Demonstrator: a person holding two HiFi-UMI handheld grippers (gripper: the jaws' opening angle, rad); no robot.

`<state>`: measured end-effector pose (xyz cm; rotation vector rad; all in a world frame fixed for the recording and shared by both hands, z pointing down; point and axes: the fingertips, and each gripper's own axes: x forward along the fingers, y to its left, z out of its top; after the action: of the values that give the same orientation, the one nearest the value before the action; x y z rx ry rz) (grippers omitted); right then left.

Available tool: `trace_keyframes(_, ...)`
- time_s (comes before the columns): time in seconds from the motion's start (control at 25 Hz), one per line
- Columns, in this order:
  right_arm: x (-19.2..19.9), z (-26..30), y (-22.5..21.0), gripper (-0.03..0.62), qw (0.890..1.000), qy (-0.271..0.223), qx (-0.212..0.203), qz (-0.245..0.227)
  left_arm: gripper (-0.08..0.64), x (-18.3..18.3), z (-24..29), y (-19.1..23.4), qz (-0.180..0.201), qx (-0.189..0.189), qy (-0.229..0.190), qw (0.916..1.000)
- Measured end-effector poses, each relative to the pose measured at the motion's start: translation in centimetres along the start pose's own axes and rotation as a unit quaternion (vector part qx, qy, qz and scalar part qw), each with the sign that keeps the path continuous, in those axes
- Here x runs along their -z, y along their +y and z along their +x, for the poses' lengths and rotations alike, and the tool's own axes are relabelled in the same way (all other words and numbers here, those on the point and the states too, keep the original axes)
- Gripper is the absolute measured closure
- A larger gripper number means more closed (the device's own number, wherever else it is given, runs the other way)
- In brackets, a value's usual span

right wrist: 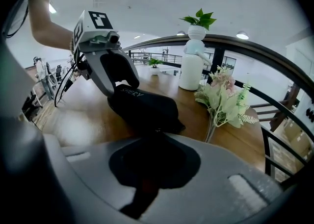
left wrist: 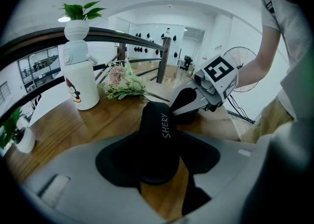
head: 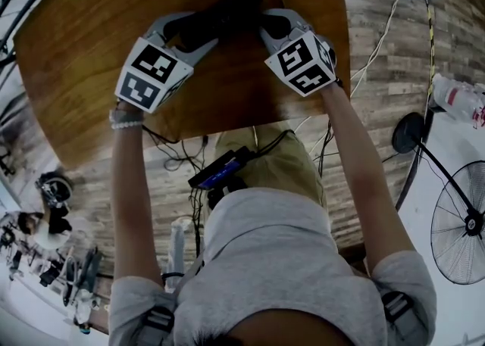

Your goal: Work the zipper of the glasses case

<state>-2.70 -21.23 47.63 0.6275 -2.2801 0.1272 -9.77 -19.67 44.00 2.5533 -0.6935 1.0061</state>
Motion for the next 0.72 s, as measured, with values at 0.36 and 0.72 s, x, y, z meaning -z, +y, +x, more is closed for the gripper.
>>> trace_keyframes(0.36,0.2,-0.1,0.2,0.588,1.0,-0.002,-0.001,0.006,0.302,-0.2,0.4,0.0,0.0,0.004,-0.004,1.0)
trace_keyframes(0.72,0.3,-0.3,2.1,0.588,1.0,-0.005,-0.005,0.017,0.302,-0.7,0.8,-0.2,0.001,0.011,-0.01,0.9999)
